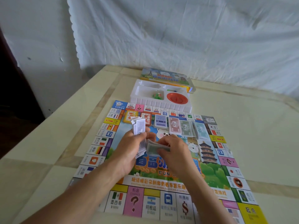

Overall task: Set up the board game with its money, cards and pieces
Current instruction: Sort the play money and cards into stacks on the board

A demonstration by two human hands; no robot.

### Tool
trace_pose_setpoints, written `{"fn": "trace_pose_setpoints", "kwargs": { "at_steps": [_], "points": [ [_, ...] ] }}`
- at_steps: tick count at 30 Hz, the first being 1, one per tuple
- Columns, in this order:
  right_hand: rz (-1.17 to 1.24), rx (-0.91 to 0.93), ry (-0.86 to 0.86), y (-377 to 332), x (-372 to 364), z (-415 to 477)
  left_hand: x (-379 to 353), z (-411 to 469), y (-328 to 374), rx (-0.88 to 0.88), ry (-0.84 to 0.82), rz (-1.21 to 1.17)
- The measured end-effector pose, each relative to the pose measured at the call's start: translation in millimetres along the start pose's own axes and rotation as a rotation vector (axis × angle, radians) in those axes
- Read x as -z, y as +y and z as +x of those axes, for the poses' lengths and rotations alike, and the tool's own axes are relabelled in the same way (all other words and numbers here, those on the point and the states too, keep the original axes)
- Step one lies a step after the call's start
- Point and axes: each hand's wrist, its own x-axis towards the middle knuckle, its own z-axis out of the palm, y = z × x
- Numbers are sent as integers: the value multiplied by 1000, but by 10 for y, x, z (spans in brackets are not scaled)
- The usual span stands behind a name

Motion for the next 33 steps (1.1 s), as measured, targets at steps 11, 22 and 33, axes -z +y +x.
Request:
{"fn": "trace_pose_setpoints", "kwargs": {
  "at_steps": [11,22,33],
  "points": [
    [210,-122,-36,0,63,-20,-5,-14,-13,7,-40,-11],
    [1165,-474,-27,-28,169,-19,18,-8,-21,-96,39,37],
    [742,-350,57,-76,128,-12,9,-18,14,-145,57,167]
  ]
}}
